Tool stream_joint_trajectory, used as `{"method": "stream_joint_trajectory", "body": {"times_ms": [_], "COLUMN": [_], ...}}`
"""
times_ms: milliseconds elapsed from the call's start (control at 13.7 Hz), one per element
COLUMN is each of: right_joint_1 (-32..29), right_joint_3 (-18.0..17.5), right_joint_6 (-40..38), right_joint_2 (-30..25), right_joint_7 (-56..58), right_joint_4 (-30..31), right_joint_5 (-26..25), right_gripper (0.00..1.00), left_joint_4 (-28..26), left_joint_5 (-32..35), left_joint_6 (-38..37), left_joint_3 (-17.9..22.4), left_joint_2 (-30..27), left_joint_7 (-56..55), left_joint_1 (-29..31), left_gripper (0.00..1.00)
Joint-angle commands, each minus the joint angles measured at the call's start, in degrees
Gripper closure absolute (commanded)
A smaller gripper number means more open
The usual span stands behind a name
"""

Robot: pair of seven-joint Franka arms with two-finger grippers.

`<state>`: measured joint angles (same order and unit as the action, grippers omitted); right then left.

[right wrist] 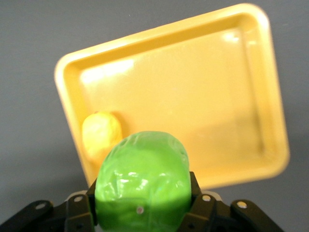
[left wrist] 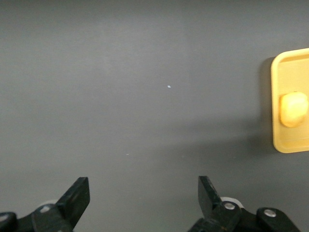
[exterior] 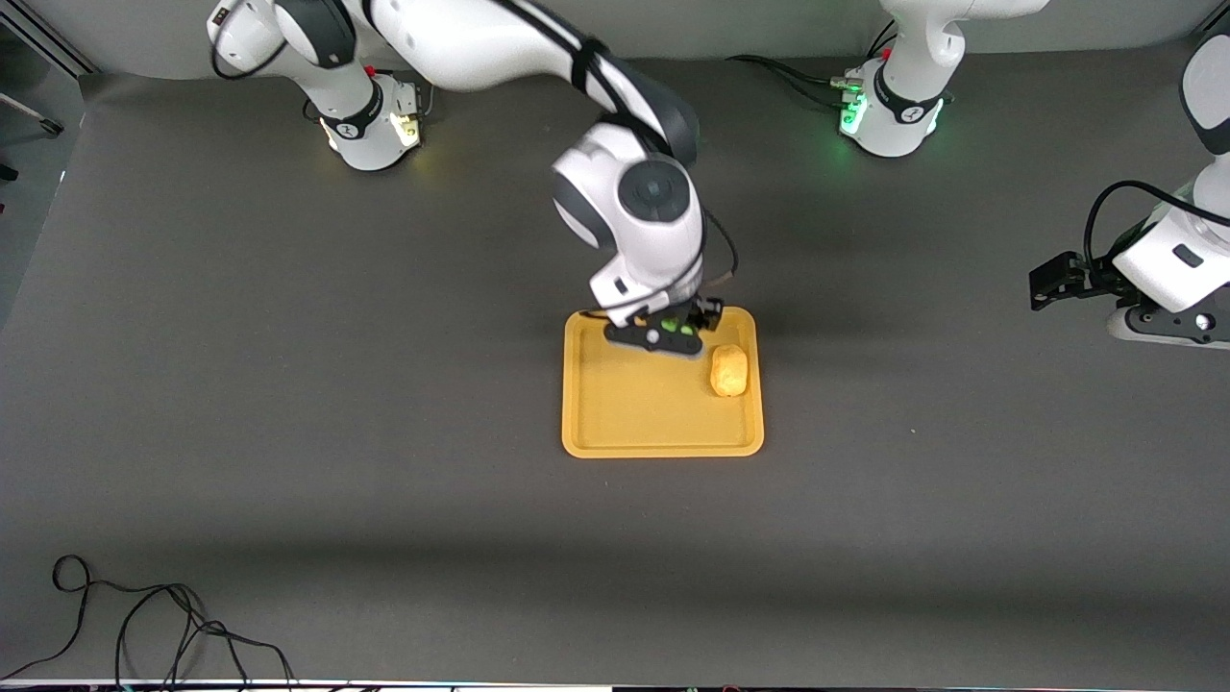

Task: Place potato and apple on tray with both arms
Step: 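Carry the green apple with the right gripper over the tray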

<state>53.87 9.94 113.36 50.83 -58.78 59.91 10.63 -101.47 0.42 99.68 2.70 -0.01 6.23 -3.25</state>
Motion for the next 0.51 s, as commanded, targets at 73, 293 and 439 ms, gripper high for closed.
{"method": "stream_joint_trajectory", "body": {"times_ms": [73, 293, 439], "right_joint_1": [-0.4, -0.4, -0.4], "right_joint_3": [0.1, 0.1, 0.1], "right_joint_6": [3.7, 8.3, 12.2], "right_joint_2": [6.7, 6.7, 6.7], "right_joint_7": [-1.5, -1.6, -1.6], "right_joint_4": [-2.4, 2.4, 4.6], "right_joint_5": [-1.0, -2.5, -2.9], "right_gripper": [0.63, 0.62, 0.61], "left_joint_4": [-1.3, -1.9, -2.1], "left_joint_5": [-1.8, -0.9, 0.2], "left_joint_6": [-1.2, -1.1, -0.9], "left_joint_3": [-0.3, -0.3, -0.3], "left_joint_2": [-1.4, -1.3, -1.4], "left_joint_7": [1.1, 1.2, 1.2], "left_joint_1": [1.1, 1.4, 1.3], "left_gripper": [0.0, 0.01, 0.0]}}
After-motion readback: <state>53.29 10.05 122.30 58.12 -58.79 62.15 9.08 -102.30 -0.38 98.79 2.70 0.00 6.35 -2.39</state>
